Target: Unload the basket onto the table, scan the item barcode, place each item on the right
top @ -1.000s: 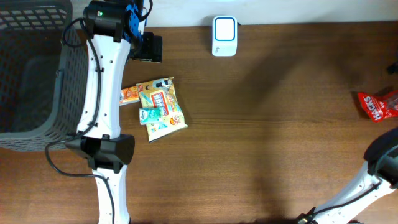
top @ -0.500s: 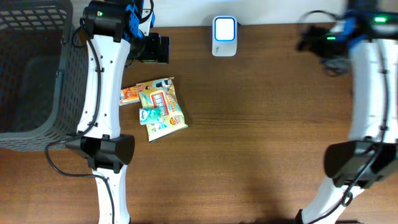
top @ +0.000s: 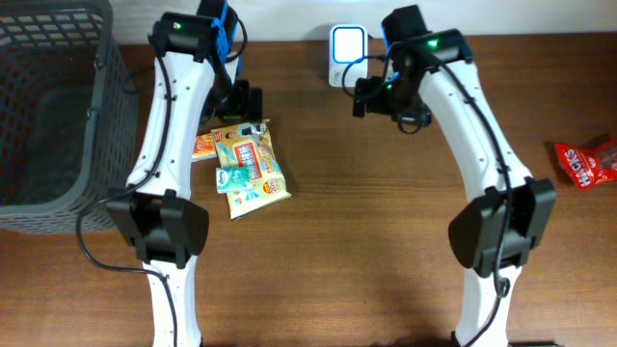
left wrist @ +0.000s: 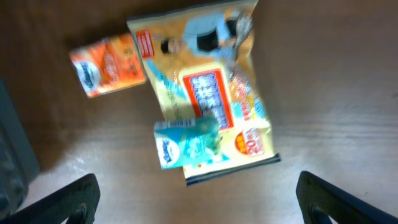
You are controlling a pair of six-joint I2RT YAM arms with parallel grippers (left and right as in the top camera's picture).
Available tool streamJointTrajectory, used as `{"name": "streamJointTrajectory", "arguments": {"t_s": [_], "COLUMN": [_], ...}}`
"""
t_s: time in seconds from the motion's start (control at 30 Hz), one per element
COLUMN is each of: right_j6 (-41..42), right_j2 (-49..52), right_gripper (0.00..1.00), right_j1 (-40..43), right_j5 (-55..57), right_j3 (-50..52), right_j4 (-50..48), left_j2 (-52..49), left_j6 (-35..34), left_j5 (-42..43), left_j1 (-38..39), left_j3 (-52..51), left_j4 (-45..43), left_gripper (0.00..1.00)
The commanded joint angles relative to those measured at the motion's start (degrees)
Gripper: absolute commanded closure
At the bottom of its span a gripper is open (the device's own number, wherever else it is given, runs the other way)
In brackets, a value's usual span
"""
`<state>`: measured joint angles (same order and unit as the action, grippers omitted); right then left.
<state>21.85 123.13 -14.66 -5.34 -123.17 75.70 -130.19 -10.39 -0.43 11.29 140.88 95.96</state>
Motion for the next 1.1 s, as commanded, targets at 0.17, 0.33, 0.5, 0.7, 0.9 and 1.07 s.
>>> {"name": "streamJointTrajectory", "arguments": {"t_s": [0.17, 0.33, 0.5, 0.7, 0.9, 1.07], "right_j6": [-0.52, -0.55, -0.55, -0.55, -0.55, -0.55], "right_j2": [1.14, 1.14, 1.14, 1.14, 1.14, 1.14], "right_gripper": [0.01, 0.01, 0.01, 0.02, 0.01, 0.02], "right_j1": [-5.60, -6.29, -6.16, -6.19, -6.19, -6.19], "right_j5": [-3.06, -3.04, -3.04, -3.06, -3.06, -3.06], "right_j3": [0.39, 0.39, 0.39, 0.39, 0.39, 0.39], "right_j4": [0.59, 0.59, 0.57, 0.55, 0.57, 0.57], "left_j2": [0.33, 0.33, 0.33, 0.33, 0.33, 0.33], "left_j6": [-2.54, -3.72, -3.69, -1.40, -1.29, 3.06], "left_j5": [-0.90, -0.87, -0.81, 2.97, 6.08, 15.91], "left_j1": [-0.02, 0.00, 0.00, 0.07, 0.07, 0.50], "left_j3": [-14.45, -21.20, -25.24, -31.63, -36.24, -36.22], "left_j4": [-4.20, -4.46, -6.32, -11.58, -17.11, -18.82], "left_gripper": [0.01, 0.01, 0.01, 0.01, 0.32, 0.39]}}
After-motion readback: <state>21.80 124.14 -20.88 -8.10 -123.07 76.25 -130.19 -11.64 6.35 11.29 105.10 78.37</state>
